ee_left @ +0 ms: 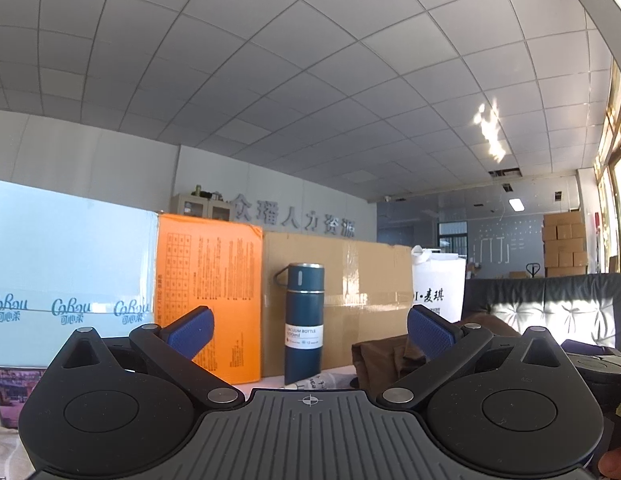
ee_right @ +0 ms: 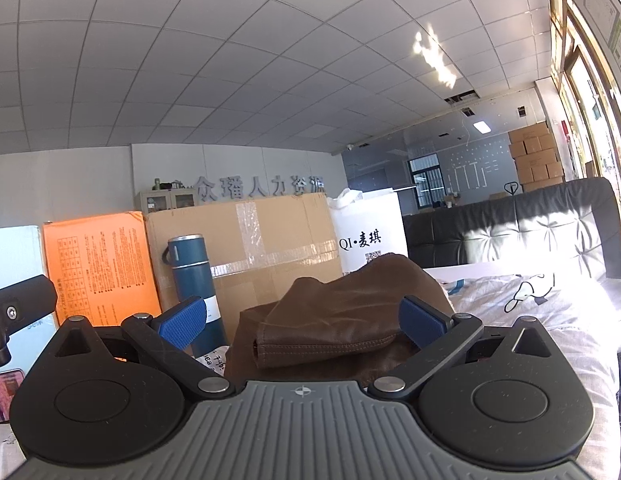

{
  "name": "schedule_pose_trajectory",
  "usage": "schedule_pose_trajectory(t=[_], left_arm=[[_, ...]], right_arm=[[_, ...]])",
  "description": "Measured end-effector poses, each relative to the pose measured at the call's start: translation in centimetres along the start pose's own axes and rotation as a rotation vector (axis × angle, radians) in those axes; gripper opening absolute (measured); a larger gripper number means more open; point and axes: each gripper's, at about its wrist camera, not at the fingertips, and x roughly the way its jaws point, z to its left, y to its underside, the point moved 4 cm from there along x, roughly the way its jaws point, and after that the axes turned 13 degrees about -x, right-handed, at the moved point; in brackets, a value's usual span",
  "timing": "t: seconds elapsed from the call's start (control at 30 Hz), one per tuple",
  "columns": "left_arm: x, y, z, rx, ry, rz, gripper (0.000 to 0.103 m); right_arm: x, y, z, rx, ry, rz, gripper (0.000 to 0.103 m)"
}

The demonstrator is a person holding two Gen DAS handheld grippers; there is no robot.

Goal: Fold clothes
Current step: 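Swing both tools toward the cream knit sweater on the sheet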

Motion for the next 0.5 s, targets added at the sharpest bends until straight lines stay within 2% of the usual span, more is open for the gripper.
schedule_pose_trajectory(t=[0.3, 0.5], left_arm=[[-4.5, -1.6, 0.1, -0.002, -0.018, -0.040, 0.103], [-7.6, -2.8, 0.8, 0.057, -0.044, -0.082, 0.103]], right_arm=[[-4.7, -2.0, -0.5, 0.053, -0.023, -0.008, 0.103], [-7.8, -3.4, 0.7, 0.084, -0.120, -0.033, 0.103]])
